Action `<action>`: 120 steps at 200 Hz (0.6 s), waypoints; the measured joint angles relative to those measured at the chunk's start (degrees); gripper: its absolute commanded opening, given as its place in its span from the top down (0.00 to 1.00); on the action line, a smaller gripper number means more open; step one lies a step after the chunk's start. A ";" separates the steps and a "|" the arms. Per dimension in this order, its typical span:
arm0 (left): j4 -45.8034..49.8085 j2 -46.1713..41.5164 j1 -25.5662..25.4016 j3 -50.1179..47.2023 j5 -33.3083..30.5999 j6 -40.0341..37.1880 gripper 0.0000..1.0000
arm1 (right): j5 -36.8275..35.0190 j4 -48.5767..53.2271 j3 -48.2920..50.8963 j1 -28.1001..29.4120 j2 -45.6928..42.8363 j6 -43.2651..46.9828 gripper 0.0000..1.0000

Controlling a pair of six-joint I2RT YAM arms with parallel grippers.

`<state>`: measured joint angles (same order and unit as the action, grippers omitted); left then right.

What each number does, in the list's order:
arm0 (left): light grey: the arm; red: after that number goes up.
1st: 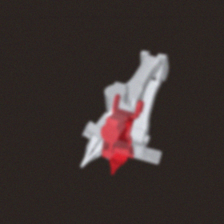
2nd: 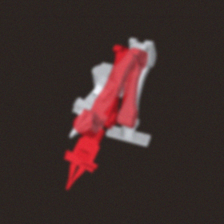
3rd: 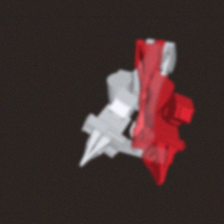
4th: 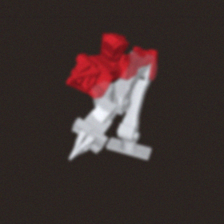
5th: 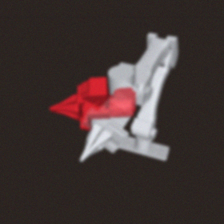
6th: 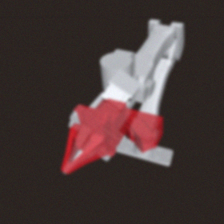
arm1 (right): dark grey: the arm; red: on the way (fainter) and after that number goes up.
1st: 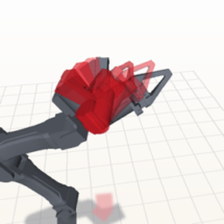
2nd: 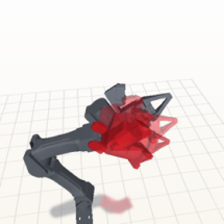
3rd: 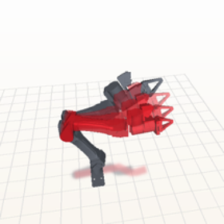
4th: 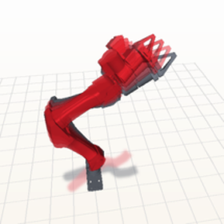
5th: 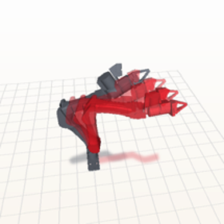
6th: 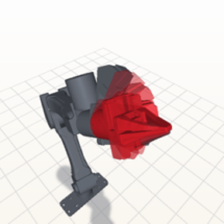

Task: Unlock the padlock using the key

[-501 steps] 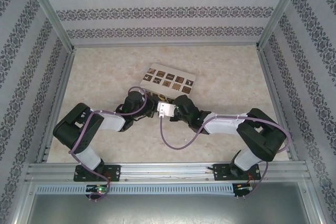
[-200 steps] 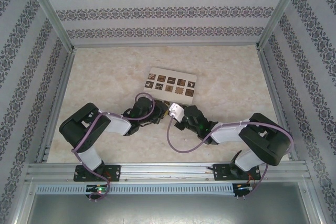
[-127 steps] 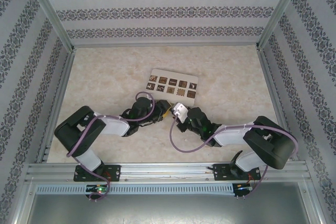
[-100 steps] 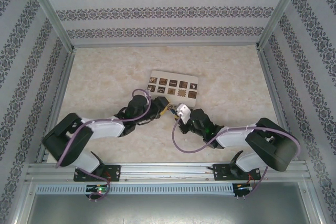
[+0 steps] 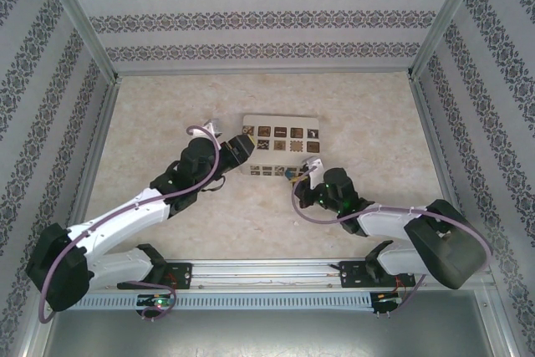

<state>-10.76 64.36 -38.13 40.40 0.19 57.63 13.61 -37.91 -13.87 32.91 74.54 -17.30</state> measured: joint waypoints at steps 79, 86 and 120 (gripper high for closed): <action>4.22 -2.32 0.00 0.13 -8.11 -6.99 0.37 | 10.08 -1.62 0.00 -6.19 4.76 -16.35 1.00; 4.31 -2.43 0.00 0.20 -8.63 -7.52 0.36 | 10.34 -1.88 0.00 -6.21 5.44 -17.49 1.00; 4.55 -3.02 0.00 0.24 -10.69 -8.87 0.34 | 11.41 -3.30 -0.42 -6.19 8.83 -21.33 1.00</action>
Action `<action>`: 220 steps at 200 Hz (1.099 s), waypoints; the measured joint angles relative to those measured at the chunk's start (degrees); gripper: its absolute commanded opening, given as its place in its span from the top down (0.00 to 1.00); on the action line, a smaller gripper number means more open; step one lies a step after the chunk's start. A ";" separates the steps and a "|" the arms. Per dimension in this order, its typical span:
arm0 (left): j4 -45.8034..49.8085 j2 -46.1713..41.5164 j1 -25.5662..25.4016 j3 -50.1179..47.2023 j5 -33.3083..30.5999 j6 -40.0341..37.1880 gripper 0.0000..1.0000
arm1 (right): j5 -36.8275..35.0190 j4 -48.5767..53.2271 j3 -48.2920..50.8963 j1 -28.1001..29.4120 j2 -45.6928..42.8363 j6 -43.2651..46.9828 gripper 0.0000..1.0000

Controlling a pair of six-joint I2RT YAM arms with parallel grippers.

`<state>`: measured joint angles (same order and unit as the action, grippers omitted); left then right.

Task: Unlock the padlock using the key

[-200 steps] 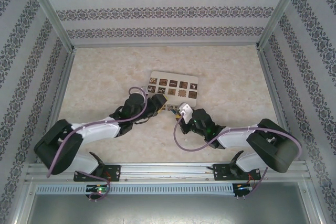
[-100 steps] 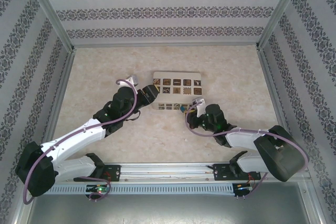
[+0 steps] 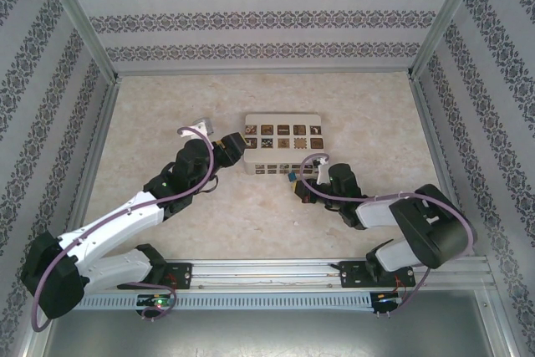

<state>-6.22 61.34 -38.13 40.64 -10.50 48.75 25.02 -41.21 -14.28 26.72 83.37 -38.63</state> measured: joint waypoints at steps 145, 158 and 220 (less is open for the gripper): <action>3.89 -0.61 3.23 0.00 -0.92 -1.64 0.26 | -0.55 3.48 -0.11 -3.15 -4.26 -3.37 0.67; 4.11 -0.61 3.85 0.00 -0.24 -1.64 0.23 | -0.61 4.83 -0.11 -3.72 -6.12 -3.04 0.60; 4.09 4.92 9.92 0.37 9.53 -1.62 0.15 | -1.11 8.09 -0.79 -5.95 -11.52 -3.39 0.09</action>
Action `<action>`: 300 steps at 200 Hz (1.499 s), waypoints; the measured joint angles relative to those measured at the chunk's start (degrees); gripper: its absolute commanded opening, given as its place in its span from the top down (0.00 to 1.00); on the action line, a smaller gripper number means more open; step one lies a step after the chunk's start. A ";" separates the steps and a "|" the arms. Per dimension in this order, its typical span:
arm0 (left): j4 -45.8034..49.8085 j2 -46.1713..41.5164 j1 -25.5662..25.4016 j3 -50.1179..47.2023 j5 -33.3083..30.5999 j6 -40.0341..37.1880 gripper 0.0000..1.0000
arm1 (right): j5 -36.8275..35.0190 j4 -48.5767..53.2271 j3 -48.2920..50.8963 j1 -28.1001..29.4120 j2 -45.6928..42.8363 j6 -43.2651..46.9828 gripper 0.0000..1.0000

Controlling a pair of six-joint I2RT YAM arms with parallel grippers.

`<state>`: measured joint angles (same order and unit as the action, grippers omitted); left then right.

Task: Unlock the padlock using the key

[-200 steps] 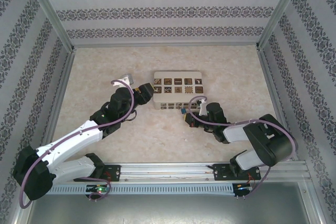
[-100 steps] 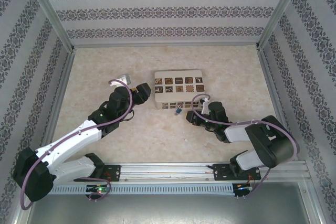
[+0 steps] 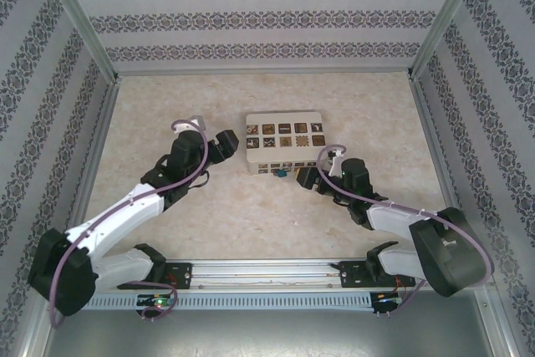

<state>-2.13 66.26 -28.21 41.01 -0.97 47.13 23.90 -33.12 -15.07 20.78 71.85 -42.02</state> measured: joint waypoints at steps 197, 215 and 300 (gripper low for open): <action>-0.59 31.63 6.69 13.25 26.47 -1.86 0.37 | 5.77 -2.62 -9.79 -3.78 10.29 1.25 0.02; -2.51 29.86 6.69 10.36 26.49 -1.09 0.38 | 7.02 -2.60 -12.04 -3.93 12.85 3.15 0.02; -6.88 24.98 6.51 3.32 26.51 2.62 0.37 | 11.47 -5.77 -18.93 -4.20 21.33 9.51 0.02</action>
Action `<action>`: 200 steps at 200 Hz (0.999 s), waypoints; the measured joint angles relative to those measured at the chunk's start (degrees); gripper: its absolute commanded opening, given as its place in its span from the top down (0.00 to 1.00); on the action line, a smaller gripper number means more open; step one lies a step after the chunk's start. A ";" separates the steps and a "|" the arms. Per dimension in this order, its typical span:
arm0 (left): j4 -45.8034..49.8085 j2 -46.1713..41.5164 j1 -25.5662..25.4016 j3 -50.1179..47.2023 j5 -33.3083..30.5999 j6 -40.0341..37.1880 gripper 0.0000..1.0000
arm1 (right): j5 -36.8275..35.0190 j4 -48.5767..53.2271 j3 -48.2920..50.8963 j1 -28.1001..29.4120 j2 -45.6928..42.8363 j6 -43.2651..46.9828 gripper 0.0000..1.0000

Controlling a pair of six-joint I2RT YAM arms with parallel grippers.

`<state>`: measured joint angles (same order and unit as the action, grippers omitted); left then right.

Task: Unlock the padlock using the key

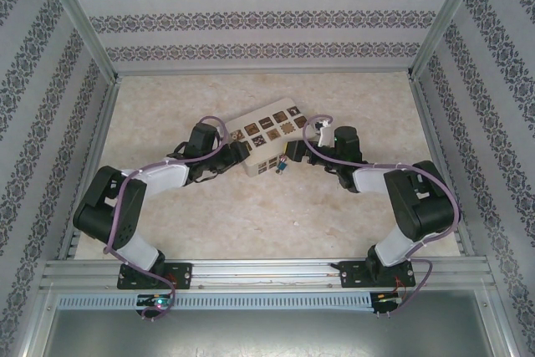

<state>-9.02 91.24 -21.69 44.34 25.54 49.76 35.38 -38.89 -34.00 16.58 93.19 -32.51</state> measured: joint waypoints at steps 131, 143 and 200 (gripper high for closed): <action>10.38 -5.81 -0.48 8.02 -0.70 -2.71 0.46 | 3.30 -3.13 7.98 -1.40 -6.01 -0.61 0.04; 10.93 -5.81 -1.07 9.44 -0.74 -3.15 0.48 | 3.58 -4.24 8.00 -1.29 -5.66 -1.49 0.04; 13.33 -2.47 -3.76 16.06 0.57 -5.64 0.57 | 3.72 -7.89 8.02 0.57 -1.73 -3.56 0.04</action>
<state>4.32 88.77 -25.45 60.40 26.11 44.12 39.09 -46.78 -25.98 17.15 91.46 -36.07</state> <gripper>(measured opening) 0.440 0.962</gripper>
